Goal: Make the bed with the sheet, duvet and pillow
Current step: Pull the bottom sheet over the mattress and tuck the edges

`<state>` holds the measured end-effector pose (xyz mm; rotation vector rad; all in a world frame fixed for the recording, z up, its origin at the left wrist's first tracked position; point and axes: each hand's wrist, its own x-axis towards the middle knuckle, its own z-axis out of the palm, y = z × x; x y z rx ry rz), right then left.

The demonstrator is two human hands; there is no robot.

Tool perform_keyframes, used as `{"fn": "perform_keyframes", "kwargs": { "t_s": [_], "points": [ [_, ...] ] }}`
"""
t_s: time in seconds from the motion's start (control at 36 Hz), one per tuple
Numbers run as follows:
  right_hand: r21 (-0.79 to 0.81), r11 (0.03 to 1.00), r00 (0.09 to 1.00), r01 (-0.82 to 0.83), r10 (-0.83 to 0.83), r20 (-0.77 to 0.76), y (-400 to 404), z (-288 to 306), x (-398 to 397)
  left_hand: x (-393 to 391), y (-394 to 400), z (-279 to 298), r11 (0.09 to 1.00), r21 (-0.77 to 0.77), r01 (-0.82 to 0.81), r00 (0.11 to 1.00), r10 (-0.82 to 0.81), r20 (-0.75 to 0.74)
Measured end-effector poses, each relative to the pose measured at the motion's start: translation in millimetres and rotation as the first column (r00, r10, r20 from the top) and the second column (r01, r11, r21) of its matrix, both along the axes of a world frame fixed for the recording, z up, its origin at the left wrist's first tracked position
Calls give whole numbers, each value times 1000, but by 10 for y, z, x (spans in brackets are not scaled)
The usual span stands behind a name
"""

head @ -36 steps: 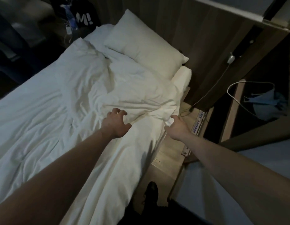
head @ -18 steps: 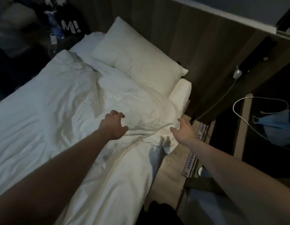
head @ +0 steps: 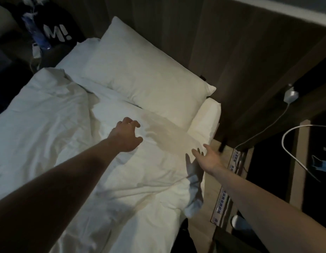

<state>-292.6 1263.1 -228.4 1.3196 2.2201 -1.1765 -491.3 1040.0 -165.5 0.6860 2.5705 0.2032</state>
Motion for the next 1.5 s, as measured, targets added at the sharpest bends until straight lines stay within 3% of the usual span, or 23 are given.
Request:
{"fn": "perform_keyframes", "kwargs": {
  "t_s": [0.25, 0.36, 0.47, 0.56, 0.61, 0.72, 0.78, 0.86, 0.92, 0.97, 1.03, 1.08, 1.14, 1.22, 1.28, 1.31, 1.36, 1.42, 1.5],
  "points": [
    [-248, 962, 993, 112, -101, 55, 643, -888, -431, -776, 908, -697, 1000, -16, 7, 1000, -7, -3],
    [-341, 937, 996, 83, -67, 59, 681, -1098, -457, -922, 1148, -963, 987, -130, 99, 995, -101, -12],
    [-541, 841, 998, -1, 35, 52, 606, -1040, -405, -947, 1148, -1135, 921, -308, 238, 967, -196, 160],
    [-608, 794, 998, 12, -47, -42, 557, -924, -346, -864, 1054, -1114, 855, -398, 333, 926, -219, 306],
    [-617, 787, 988, -1, -94, -121, 528, -825, -287, -765, 1018, -1040, 760, -508, 405, 905, -254, 342],
    [-481, 866, 967, -137, 13, -253, 466, -506, -92, -634, 951, -839, 649, -582, 490, 861, -255, 440],
    [-395, 905, 959, -159, 46, -281, 463, -290, 35, -560, 851, -712, 637, -580, 507, 862, -385, 330],
    [-219, 951, 919, -218, 124, -375, 482, 66, 218, -450, 717, -530, 748, -458, 480, 845, -534, 13],
    [-31, 980, 880, -195, 160, -448, 515, 271, 300, -405, 727, -311, 854, -311, 417, 869, -474, -138],
    [92, 994, 859, -65, 102, -502, 543, 480, 303, -379, 800, -23, 937, -82, 341, 886, -349, -307],
    [239, 967, 792, 89, 77, -605, 567, 676, 234, -357, 862, 264, 938, 153, 312, 863, -212, -458],
    [371, 897, 671, 241, 123, -731, 556, 873, 129, -338, 891, 478, 892, 339, 299, 807, -46, -589],
    [442, 846, 589, 298, 202, -783, 534, 978, 67, -282, 899, 583, 832, 473, 289, 763, 98, -639],
    [508, 835, 633, 209, 280, -721, 518, 917, 127, -118, 843, 471, 844, 492, 216, 792, 143, -593],
    [536, 839, 727, 92, 311, -612, 522, 749, 232, -10, 771, 261, 925, 305, 227, 820, -13, -573],
    [536, 844, 789, 11, 322, -523, 527, 629, 285, 44, 733, 137, 957, 151, 247, 849, -139, -510],
    [477, 866, 901, -148, 317, -297, 548, 376, 373, 144, 654, -139, 944, -117, 308, 919, -327, -219],
    [357, 906, 964, -227, 260, -47, 617, 120, 453, 222, 602, -335, 920, -189, 342, 939, -330, 93],
    [111, 972, 961, -205, 178, 213, 760, -232, 523, 237, 655, -476, 937, -161, 311, 945, -286, 160]
  ]
}}
